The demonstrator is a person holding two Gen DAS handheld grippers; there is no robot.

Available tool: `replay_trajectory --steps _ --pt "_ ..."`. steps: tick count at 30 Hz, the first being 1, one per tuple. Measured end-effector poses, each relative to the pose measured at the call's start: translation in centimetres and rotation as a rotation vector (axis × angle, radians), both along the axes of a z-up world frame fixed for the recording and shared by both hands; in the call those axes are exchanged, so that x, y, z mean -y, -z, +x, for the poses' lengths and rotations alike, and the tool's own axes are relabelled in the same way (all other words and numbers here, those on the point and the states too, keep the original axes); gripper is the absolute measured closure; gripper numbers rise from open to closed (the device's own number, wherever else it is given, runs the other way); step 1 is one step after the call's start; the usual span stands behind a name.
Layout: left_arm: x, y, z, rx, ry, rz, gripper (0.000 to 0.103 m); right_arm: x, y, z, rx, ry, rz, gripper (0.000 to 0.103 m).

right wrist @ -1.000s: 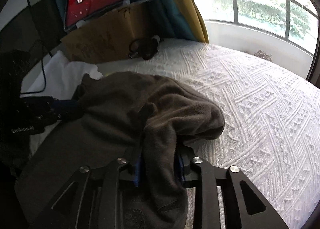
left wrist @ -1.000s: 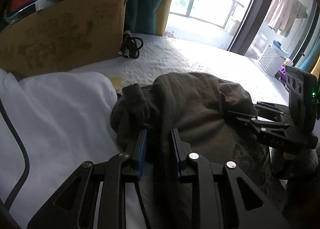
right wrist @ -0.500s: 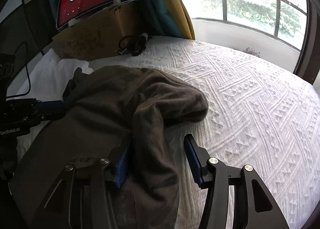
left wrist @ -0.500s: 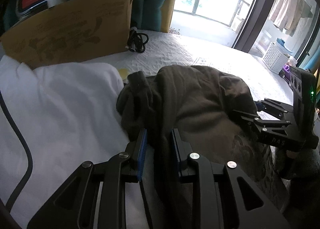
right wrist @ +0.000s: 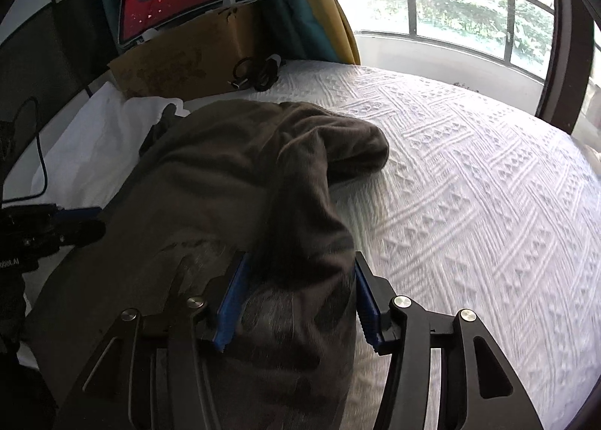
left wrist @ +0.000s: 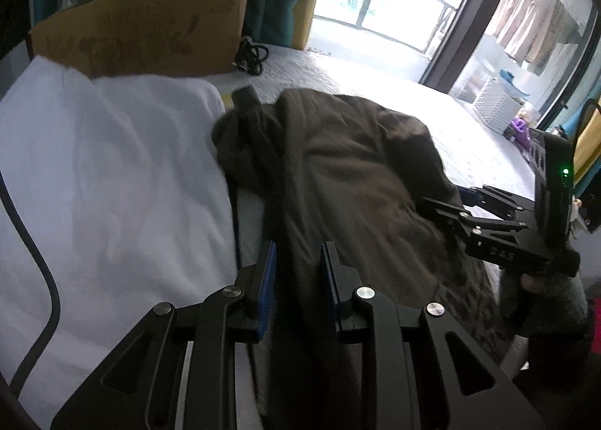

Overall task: Fold small clothes
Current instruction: 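Lower the lifted shirt end onto the bundle with both grippers, then open both grippers and release the folded shirt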

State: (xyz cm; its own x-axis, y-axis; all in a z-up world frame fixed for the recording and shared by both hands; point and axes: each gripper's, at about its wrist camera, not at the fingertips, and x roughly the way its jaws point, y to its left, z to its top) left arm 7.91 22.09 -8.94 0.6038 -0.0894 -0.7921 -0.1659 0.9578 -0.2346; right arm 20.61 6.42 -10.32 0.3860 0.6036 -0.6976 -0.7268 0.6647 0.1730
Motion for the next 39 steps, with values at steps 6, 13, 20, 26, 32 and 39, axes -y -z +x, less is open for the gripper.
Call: replay_trajectory --steps 6,13,20,26,32,39 --pt "1.9 0.6 -1.9 0.013 0.052 0.043 0.076 1.5 0.1 -2.0 0.014 -0.021 0.009 0.048" --pt "2.4 2.0 -3.0 0.005 0.047 0.088 0.087 3.6 0.7 -4.1 0.009 -0.011 0.016 0.048" --pt "2.6 1.9 -4.6 0.011 0.009 0.116 0.087 4.7 1.4 -6.2 -0.003 -0.017 0.005 0.048" --pt "3.3 0.2 -5.6 0.026 -0.032 0.122 0.087 6.1 1.6 -7.8 -0.005 -0.023 0.008 0.048" --pt "4.8 -0.5 -6.7 0.031 -0.028 0.103 0.087 7.9 1.5 -9.0 -0.023 -0.024 0.013 0.048" --pt "6.5 -1.1 -7.7 0.042 -0.032 0.112 0.078 10.1 1.8 -10.4 -0.022 -0.013 0.018 0.048"
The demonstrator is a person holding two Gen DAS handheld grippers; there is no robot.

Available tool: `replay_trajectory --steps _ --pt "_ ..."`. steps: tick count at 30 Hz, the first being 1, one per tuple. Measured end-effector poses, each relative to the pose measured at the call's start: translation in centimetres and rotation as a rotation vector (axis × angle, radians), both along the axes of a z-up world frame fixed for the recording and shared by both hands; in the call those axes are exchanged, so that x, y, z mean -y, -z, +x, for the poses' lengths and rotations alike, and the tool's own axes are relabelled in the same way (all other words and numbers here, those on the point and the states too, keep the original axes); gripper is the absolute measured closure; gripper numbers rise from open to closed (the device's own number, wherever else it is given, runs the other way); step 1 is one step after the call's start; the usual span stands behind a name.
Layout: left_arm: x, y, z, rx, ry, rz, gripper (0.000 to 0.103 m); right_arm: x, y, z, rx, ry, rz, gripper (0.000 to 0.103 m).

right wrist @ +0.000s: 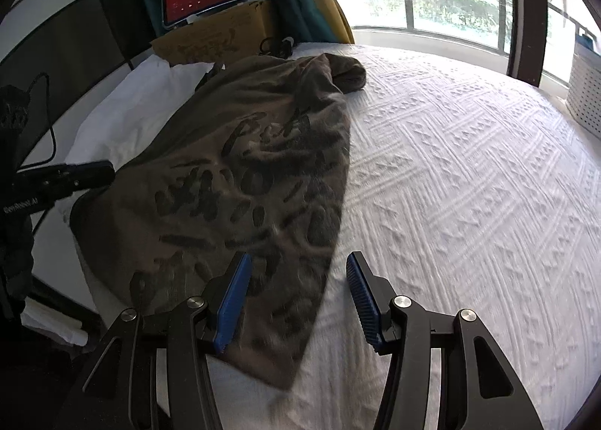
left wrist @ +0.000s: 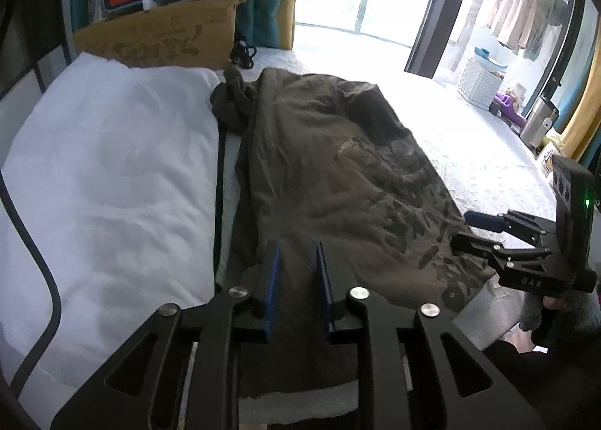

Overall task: Fold small clothes
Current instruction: 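Open both grippers and release the folded shirt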

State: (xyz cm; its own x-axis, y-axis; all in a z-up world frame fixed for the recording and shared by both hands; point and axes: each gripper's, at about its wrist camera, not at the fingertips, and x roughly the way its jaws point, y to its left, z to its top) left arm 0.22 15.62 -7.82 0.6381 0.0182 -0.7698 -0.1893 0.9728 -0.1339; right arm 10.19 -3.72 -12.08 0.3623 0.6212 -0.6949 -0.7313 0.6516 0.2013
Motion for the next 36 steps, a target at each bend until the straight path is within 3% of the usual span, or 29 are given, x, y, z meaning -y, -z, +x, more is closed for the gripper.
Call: replay_trajectory --steps 3,5,16,23,28,36 --pt "0.9 -0.9 -0.2 0.025 0.008 0.007 0.065 1.1 -0.1 -0.4 0.009 0.016 0.004 0.048" --pt "1.7 -1.4 -0.1 0.039 0.024 0.015 0.063 1.9 -0.3 -0.6 0.015 0.030 0.010 0.048" --pt "7.0 -2.9 1.3 0.084 0.135 0.044 0.062 7.8 -1.6 -1.4 0.073 0.120 0.026 0.048" --pt "10.8 -3.2 2.7 0.065 0.203 0.068 0.061 12.2 -2.6 -1.7 0.123 0.182 0.051 0.047" --pt "13.4 -4.9 3.2 0.106 0.236 0.083 0.061 15.1 -3.5 -1.8 0.162 0.232 0.064 0.035" --pt "17.2 -7.4 3.4 0.174 0.287 0.109 0.061 19.8 -5.2 -2.5 0.225 0.323 0.088 0.033"
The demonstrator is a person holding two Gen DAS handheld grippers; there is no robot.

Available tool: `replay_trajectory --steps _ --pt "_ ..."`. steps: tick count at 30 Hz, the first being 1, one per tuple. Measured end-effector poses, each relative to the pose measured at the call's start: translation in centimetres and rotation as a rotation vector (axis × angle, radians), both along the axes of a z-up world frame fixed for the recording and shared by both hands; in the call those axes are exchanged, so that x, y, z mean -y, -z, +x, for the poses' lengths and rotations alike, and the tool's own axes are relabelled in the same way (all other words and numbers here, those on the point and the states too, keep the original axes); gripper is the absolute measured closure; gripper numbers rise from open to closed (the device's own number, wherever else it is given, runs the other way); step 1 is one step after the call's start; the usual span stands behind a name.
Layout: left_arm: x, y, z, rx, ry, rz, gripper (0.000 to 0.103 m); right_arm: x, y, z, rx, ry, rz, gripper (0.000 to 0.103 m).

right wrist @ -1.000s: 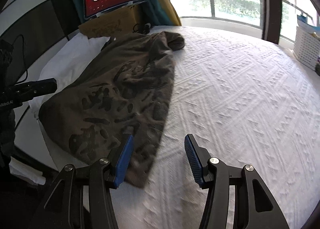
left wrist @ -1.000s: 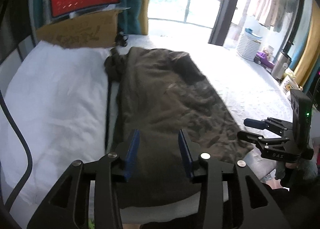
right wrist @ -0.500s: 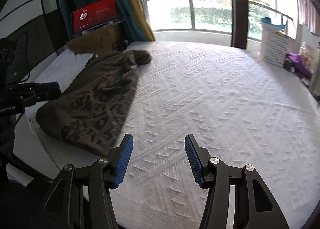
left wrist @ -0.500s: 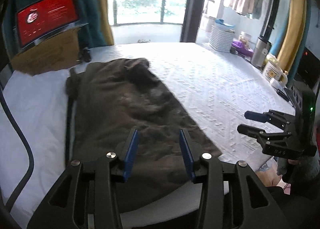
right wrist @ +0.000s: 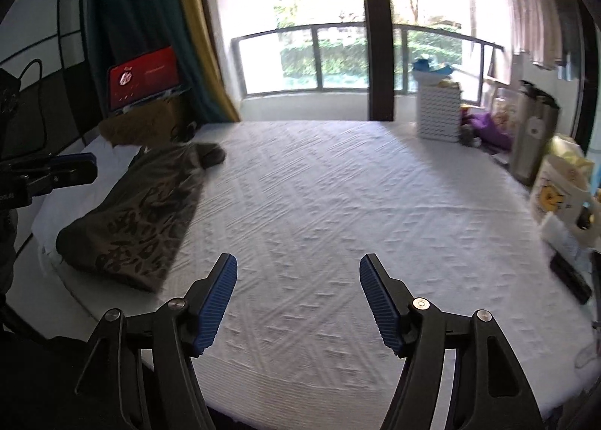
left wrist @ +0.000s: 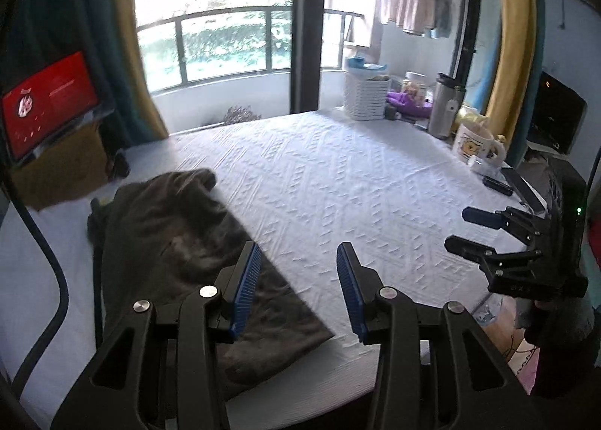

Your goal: Fold small clothes

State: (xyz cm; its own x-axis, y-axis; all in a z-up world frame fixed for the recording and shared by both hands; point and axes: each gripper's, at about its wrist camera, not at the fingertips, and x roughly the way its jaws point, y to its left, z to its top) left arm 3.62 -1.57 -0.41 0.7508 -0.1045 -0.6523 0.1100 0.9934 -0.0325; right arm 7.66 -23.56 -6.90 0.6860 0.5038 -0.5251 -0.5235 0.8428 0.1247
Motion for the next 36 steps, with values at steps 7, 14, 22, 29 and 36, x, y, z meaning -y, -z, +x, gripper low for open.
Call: replay_trajectory --steps 7,14,22,29,36 --pt "2.1 -2.3 -0.7 0.079 0.038 -0.016 0.034 2.7 -1.3 -0.8 0.036 0.065 0.010 0.032" --pt "2.2 -3.9 -1.9 0.152 0.037 -0.013 0.033 4.2 -3.3 -2.3 0.089 0.100 0.015 0.032" --pt "1.1 -6.2 -4.1 0.256 -0.003 -0.013 0.030 5.0 -7.2 -5.0 0.191 0.124 0.045 0.021" --pt "-0.6 -7.7 -5.8 0.318 -0.036 -0.056 0.029 4.4 -10.1 -7.7 0.264 0.121 0.048 0.020" --pt "-1.3 -8.4 -7.5 0.366 -0.050 -0.062 0.023 3.2 -12.0 -9.9 0.318 0.095 0.054 0.017"
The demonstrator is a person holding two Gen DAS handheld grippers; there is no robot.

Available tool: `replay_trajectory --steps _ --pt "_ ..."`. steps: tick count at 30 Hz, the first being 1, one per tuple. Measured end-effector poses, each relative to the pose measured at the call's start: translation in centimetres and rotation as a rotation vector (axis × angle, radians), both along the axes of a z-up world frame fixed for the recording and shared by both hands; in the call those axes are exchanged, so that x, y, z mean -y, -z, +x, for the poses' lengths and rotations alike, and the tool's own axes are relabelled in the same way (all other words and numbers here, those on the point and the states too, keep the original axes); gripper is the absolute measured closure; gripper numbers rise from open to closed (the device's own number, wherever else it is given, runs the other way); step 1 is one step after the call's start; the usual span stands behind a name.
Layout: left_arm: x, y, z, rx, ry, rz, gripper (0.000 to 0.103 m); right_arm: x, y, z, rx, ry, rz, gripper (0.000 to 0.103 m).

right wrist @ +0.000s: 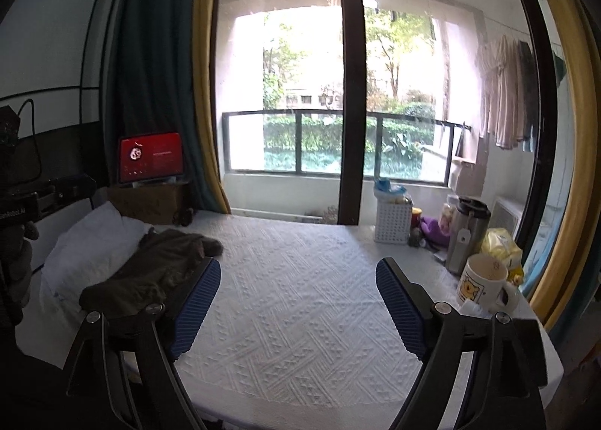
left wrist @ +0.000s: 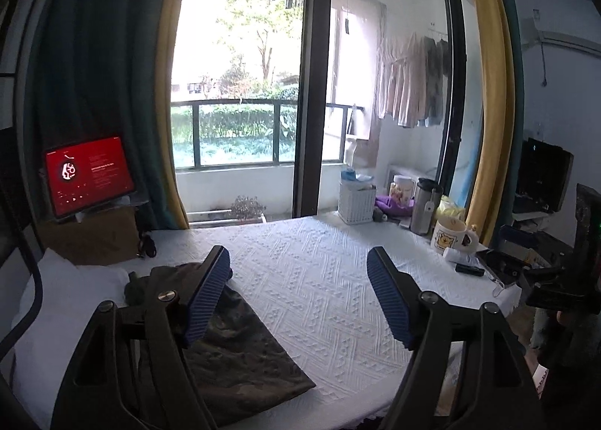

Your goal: Fold small clothes

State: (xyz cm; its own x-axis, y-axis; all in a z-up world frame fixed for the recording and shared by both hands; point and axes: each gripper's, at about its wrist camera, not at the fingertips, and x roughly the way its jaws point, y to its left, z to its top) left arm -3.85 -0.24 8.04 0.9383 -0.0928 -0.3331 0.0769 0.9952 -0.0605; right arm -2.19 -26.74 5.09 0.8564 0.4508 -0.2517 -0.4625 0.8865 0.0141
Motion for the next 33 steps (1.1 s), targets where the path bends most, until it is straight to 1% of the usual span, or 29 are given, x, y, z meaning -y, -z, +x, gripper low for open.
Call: replay_trajectory --steps 2,6,8,10,11,13,15,18,23,29,33 --pt "-0.3 0.0 -0.4 0.014 -0.005 -0.002 0.018 -0.4 -0.3 -0.5 0.010 -0.006 0.004 0.016" --pt "-1.3 0.0 -1.1 0.031 -0.039 -0.010 0.017 -1.2 -0.9 -1.4 0.034 -0.005 -0.001 0.015" --pt "-1.7 0.1 -1.4 0.034 -0.050 -0.023 0.017 -1.6 -1.1 -1.8 0.045 -0.005 -0.004 0.012" --pt "-2.2 0.3 -1.6 0.033 -0.068 -0.030 0.016 -2.0 -1.3 -2.3 0.064 -0.002 -0.006 0.006" --pt "-2.4 0.4 -1.7 0.028 -0.076 -0.029 0.016 -2.2 -1.3 -2.5 0.072 -0.005 -0.007 0.005" --pt "-2.7 0.5 -1.9 0.014 -0.106 -0.015 0.016 -2.6 -1.2 -2.5 0.070 -0.018 -0.007 0.005" --pt "-3.1 0.5 -2.4 0.028 -0.133 -0.011 0.016 -2.9 -1.0 -2.3 0.060 -0.025 -0.006 0.005" --pt "-4.0 0.6 -2.7 0.039 -0.148 -0.019 0.016 -3.5 -0.8 -2.0 0.044 -0.029 -0.017 0.005" --pt "-4.9 1.1 -2.5 0.024 -0.205 -0.006 0.016 -4.1 -0.6 -1.5 0.029 -0.034 -0.028 0.005" --pt "-5.5 1.5 -2.6 0.027 -0.224 -0.009 0.016 -4.7 -0.4 -1.2 0.017 -0.041 -0.036 0.005" --pt "-5.8 1.8 -2.5 0.015 -0.228 -0.013 0.016 -4.8 -0.4 -1.1 0.016 -0.041 -0.039 0.005"
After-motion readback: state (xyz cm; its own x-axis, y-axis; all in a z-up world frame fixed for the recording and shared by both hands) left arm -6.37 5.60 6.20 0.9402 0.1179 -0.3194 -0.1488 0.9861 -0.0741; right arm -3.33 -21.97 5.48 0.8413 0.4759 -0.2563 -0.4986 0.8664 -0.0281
